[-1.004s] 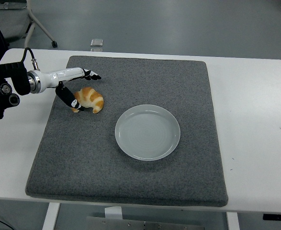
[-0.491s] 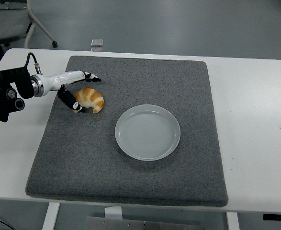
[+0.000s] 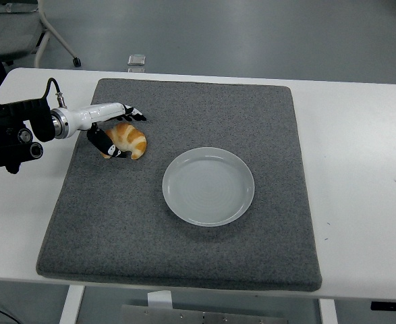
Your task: Place the bread on the plate
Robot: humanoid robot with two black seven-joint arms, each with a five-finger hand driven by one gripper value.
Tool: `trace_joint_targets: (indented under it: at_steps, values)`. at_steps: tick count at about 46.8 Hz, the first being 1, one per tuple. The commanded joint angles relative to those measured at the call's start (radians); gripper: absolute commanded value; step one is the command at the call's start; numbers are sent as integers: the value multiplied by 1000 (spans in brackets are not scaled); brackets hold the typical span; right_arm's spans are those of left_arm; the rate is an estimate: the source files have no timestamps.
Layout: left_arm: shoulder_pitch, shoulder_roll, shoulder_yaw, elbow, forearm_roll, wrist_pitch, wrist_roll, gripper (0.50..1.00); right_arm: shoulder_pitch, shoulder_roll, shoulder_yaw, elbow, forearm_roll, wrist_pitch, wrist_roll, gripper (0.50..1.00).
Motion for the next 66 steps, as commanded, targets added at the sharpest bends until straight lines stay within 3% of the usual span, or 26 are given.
trace_joint_targets:
  at_steps: [1,12,18,24,29,34,39,66]
  values:
    - [10,-7,0,2,6,6,0,911,1,0,0,0,0,0,0,932]
    - [13,-11,0,4,17,9,-1,894,1,0,0,0,0,0,0,930]
    - [13,-13,1,5,39,12,-11,825,-1,0,0,-1,1,0,0,930]
    - [13,-13,1,23,46,26,-12,797,-1,0,0,0,0,0,0,930]
    - [13,-13,1,28,46,29,-20,720,1,0,0,0,0,0,0,930]
    - [13,-13,3,28,52,29,-20,594,1,0,0,-1,0,0,0,930]
    - [15,-13,3,28,66,32,-18,500,-1,0,0,0,0,0,0,932]
    - [7,-27,-4,19,63,81,-21,500,-1,0,0,0,0,0,0,932]
